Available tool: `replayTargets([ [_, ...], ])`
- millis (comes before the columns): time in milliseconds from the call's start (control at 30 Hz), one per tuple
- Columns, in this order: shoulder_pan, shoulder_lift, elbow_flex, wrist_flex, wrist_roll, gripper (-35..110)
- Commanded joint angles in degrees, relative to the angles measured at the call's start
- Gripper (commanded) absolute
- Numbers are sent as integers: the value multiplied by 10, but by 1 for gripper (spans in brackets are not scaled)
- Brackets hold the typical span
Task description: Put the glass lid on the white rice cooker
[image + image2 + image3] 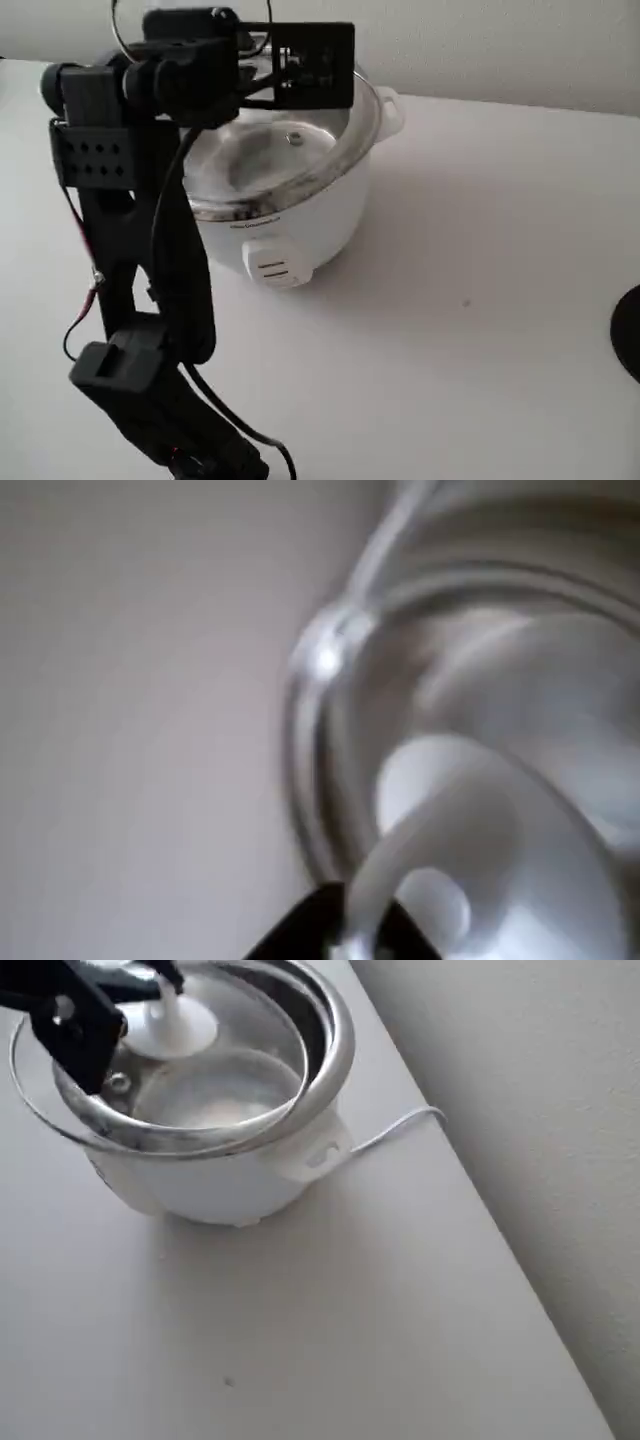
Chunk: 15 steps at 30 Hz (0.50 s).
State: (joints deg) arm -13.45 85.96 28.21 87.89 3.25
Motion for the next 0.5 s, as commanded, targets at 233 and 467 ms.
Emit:
replayTargets([
  [233,-20,134,-77,125,3,0],
  [467,-25,124,-77,11,-2,0],
])
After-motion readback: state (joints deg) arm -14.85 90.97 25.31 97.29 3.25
